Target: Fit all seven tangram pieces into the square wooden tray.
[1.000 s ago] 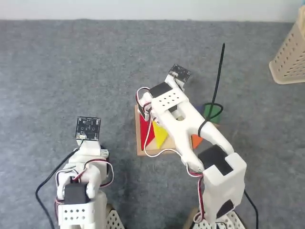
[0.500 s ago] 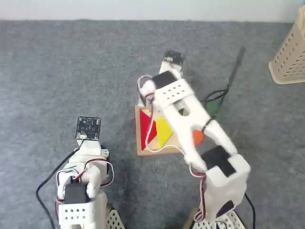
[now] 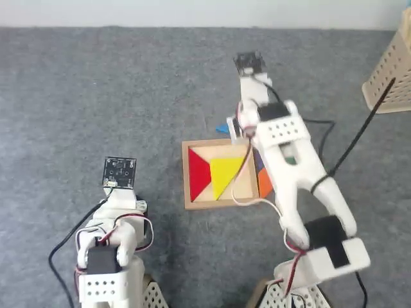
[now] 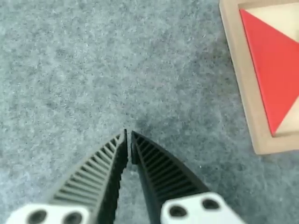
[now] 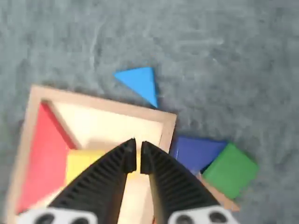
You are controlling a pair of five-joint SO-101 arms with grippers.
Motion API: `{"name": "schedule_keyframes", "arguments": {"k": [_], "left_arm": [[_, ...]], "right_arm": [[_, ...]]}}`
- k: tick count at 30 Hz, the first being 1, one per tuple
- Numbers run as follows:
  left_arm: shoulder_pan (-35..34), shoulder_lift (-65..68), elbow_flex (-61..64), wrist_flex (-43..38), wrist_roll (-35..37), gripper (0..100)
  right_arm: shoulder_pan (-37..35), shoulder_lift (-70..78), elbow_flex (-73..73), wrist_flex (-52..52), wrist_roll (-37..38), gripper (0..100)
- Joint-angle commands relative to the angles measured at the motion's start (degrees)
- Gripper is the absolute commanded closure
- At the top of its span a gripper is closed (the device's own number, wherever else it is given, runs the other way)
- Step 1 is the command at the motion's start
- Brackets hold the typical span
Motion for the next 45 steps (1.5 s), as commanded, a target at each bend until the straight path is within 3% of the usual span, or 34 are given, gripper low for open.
{"name": "schedule_keyframes", "arguments": {"k": [1, 8, 11, 16, 26, 34, 45], "left_arm": [[0.18, -1.05, -0.57, 0.35, -0.09, 98], [0.18, -1.05, -0.57, 0.35, -0.09, 98], [0.18, -1.05, -0.57, 0.35, -0.09, 98], [0.18, -1.05, -0.57, 0.35, -0.09, 98], [0.18, -1.05, -0.57, 0.35, -0.09, 98], [0.18, -1.05, -0.57, 0.35, -0.09, 98], [0.18, -1.05, -0.57, 0.35, -0.09, 98]], "right_arm": [[0.31, -9.01, 10.29, -10.95, 8.97, 99.1], [6.73, -18.07, 17.67, -14.55, 4.66, 99.1], [6.46, -18.33, 18.81, -15.08, 8.26, 99.1], [2.42, -11.82, 18.73, -17.54, 9.93, 99.1], [1.98, 0.75, 13.27, -23.6, 9.49, 99.1], [1.89, 5.76, 10.81, -22.81, 9.49, 99.1], [2.15, -0.22, 11.34, -11.47, 9.49, 99.1]]}}
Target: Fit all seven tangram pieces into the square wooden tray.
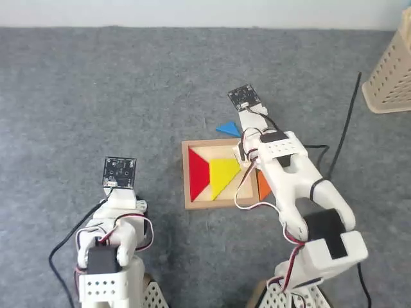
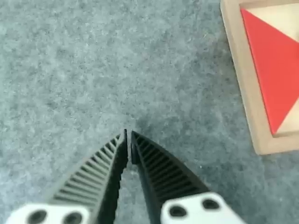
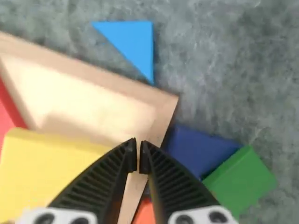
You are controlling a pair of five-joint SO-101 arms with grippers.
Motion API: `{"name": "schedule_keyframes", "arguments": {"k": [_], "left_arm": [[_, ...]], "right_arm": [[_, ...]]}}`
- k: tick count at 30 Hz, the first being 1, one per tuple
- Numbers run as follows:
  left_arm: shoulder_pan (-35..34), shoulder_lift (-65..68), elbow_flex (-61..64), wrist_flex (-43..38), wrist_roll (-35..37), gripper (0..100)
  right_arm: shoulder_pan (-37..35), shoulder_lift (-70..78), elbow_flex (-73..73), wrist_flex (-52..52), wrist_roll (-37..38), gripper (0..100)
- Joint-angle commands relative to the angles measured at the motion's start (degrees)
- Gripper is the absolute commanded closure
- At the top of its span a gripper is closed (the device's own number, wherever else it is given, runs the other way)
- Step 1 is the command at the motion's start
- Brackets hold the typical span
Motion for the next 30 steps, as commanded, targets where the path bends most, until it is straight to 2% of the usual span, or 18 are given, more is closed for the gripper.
{"name": "schedule_keyframes", "arguments": {"k": [1, 11, 18, 22, 30], "left_arm": [[0.18, -1.05, -0.57, 0.35, -0.09, 98], [0.18, -1.05, -0.57, 0.35, -0.09, 98], [0.18, -1.05, -0.57, 0.35, -0.09, 98], [0.18, -1.05, -0.57, 0.35, -0.09, 98], [0.18, -1.05, -0.57, 0.35, -0.09, 98]], "right_arm": [[-0.4, -6.29, -0.88, 1.98, 0.62, 99.1], [-0.48, -8.4, 1.85, -0.13, 0.53, 99.1], [-2.59, -8.31, 6.33, -8.4, 0.53, 99.1], [-6.11, -8.31, 7.12, -7.34, 0.62, 99.1], [-5.85, -9.01, 6.95, 1.36, 0.62, 99.1]]}}
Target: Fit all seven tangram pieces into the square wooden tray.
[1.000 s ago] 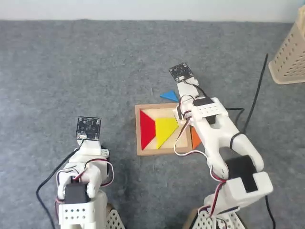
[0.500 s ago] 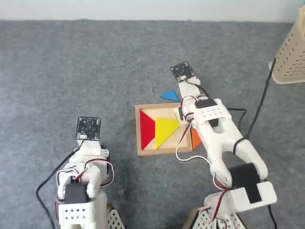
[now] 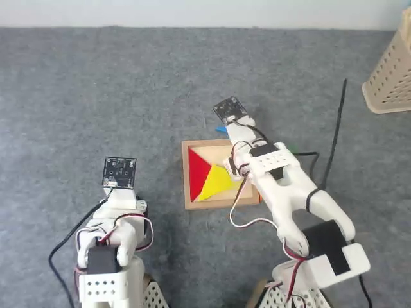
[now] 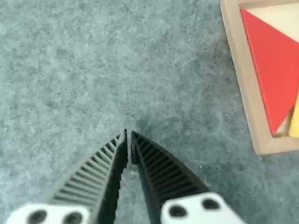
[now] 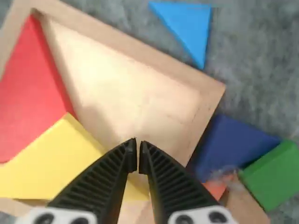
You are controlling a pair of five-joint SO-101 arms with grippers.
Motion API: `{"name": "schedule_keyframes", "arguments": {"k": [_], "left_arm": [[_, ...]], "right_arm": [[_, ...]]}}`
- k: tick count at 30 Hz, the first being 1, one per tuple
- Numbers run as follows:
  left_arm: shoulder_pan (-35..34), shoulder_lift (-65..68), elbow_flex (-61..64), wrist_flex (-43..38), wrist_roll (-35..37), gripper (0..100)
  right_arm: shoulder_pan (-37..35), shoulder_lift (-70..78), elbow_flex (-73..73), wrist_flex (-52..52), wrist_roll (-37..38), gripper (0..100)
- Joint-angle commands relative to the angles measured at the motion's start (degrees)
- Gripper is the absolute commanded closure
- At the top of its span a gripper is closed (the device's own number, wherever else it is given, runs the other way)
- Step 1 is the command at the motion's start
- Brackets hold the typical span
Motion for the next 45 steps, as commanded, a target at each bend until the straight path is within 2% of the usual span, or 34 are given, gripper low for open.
{"name": "schedule_keyframes", "arguments": {"k": [1, 7, 10, 20, 24, 27, 29, 31, 37, 45], "left_arm": [[0.26, -1.05, -0.57, 0.35, -0.09, 98], [0.26, -1.05, -0.57, 0.35, -0.09, 98], [0.26, -1.05, -0.57, 0.35, -0.09, 98], [0.26, -1.05, -0.57, 0.35, -0.09, 98], [0.26, -1.05, -0.57, 0.35, -0.09, 98], [0.26, -1.05, -0.57, 0.35, -0.09, 98], [0.26, -1.05, -0.57, 0.35, -0.09, 98], [0.26, -1.05, -0.57, 0.35, -0.09, 98], [0.26, -1.05, -0.57, 0.35, -0.09, 98], [0.26, -1.05, -0.57, 0.35, -0.09, 98]], "right_arm": [[-0.48, -3.91, -0.44, 4.44, 0.53, 99.1], [-0.48, -7.08, -0.26, 7.52, 0.35, 99.1], [-0.48, -9.71, -0.26, 9.01, -2.46, 99.1], [-2.68, -18.68, 6.77, 5.05, -3.08, 99.1], [5.67, -20.7, 4.4, 7.6, -3.16, 96.9], [13.41, -19.91, -3.16, 16.22, -2.37, 88.1], [15.34, -18.51, -6.07, 21.05, 1.85, 84.4], [15.25, -16.4, -6.24, 21.93, 4.84, 83.5], [12.26, -9.45, -5.36, 19.3, 5.19, 83.4], [10.68, -4.79, -5.1, 15.34, -0.79, 83.5]]}}
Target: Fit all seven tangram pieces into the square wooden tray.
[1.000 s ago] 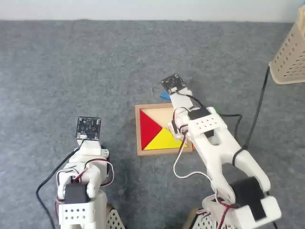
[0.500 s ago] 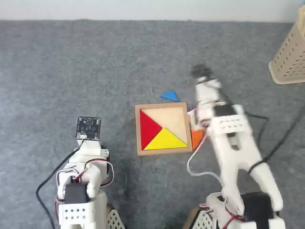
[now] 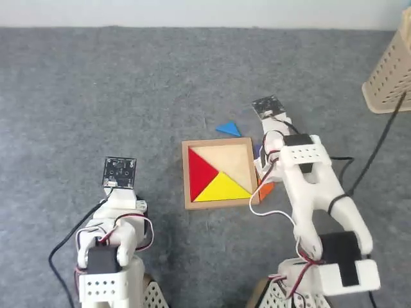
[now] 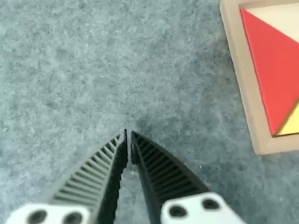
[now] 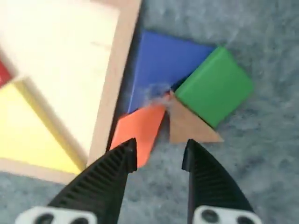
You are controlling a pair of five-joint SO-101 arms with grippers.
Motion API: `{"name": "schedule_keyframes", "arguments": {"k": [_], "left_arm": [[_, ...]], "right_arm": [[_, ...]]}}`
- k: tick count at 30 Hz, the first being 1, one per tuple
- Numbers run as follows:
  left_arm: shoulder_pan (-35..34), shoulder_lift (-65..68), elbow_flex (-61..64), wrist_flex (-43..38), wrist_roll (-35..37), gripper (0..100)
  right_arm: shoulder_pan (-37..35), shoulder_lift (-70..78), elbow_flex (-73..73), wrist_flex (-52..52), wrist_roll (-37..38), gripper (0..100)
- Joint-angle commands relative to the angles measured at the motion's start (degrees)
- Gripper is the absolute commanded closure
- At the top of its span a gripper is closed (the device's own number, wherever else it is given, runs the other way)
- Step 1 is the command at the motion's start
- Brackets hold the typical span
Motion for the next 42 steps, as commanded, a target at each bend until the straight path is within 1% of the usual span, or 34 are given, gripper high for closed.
{"name": "schedule_keyframes", "arguments": {"k": [1, 8, 17, 21, 26, 30, 33, 36, 42], "left_arm": [[0.18, -1.05, -0.57, 0.35, -0.09, 98], [0.18, -1.05, -0.57, 0.35, -0.09, 98], [0.18, -1.05, -0.57, 0.35, -0.09, 98], [0.18, -1.05, -0.57, 0.35, -0.09, 98], [0.18, -1.05, -0.57, 0.35, -0.09, 98], [0.18, -1.05, -0.57, 0.35, -0.09, 98], [0.18, -1.05, -0.57, 0.35, -0.09, 98], [0.18, -1.05, -0.57, 0.35, -0.09, 98], [0.18, -1.05, -0.57, 0.35, -0.09, 98]], "right_arm": [[-1.54, 0.13, -2.64, -1.45, -1.41, 83.5], [-1.19, 2.15, -2.64, -4.0, -1.41, 83.5], [-1.71, 2.15, -2.55, -4.44, -1.58, 83.5], [-1.19, 0.84, -2.29, -6.02, -1.58, 83.6], [-1.1, -5.67, 1.76, -9.8, -1.58, 83.6], [2.59, -7.25, 1.93, -11.3, -5.19, 83.6], [4.0, -7.16, 2.02, -12.7, -5.27, 83.6], [2.33, -7.16, 2.55, -11.21, -5.36, 83.6], [-6.2, -7.25, 4.31, -4.18, -5.8, 83.6]]}}
